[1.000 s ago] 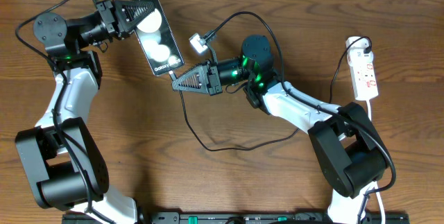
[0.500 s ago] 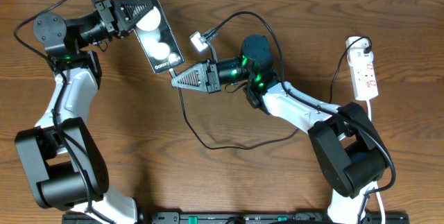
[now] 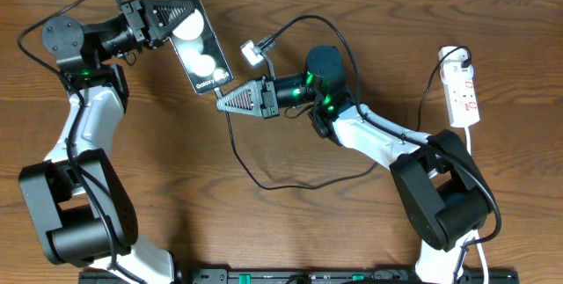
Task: Plug charger to phone and switch on socket
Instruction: 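Push the USB-C plug into the phone's port with the right gripper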
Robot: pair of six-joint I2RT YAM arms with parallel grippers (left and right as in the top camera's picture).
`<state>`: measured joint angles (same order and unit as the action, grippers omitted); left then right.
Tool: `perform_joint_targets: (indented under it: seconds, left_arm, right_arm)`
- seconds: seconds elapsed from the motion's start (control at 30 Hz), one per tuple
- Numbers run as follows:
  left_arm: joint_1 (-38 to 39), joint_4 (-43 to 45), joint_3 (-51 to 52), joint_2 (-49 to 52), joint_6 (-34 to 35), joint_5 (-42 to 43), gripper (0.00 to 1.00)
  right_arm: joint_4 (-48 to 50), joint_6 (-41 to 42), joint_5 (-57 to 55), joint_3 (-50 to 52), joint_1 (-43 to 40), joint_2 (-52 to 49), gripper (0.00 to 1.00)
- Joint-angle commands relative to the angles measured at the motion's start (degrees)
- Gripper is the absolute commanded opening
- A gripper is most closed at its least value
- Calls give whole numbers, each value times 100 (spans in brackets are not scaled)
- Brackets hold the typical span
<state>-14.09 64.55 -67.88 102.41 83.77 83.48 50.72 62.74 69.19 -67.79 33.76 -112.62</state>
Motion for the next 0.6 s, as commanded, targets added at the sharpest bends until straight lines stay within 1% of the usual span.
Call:
perform_joint_targets:
  seconds: [0.0, 0.47, 0.5, 0.57]
  left_arm:
    - [46, 50, -44, -146, 33, 654, 7]
    - [44, 50, -44, -146, 28, 654, 7]
    - [44, 50, -44, -146, 13, 654, 8]
    - [44, 50, -44, -146, -35, 651, 7]
  right_arm:
    - [149, 114, -584, -37, -61, -55, 1]
    - [221, 153, -540, -37, -61, -55, 1]
    - [221, 153, -522, -37, -61, -55, 4]
    - [221, 153, -498, -37, -61, -55, 18]
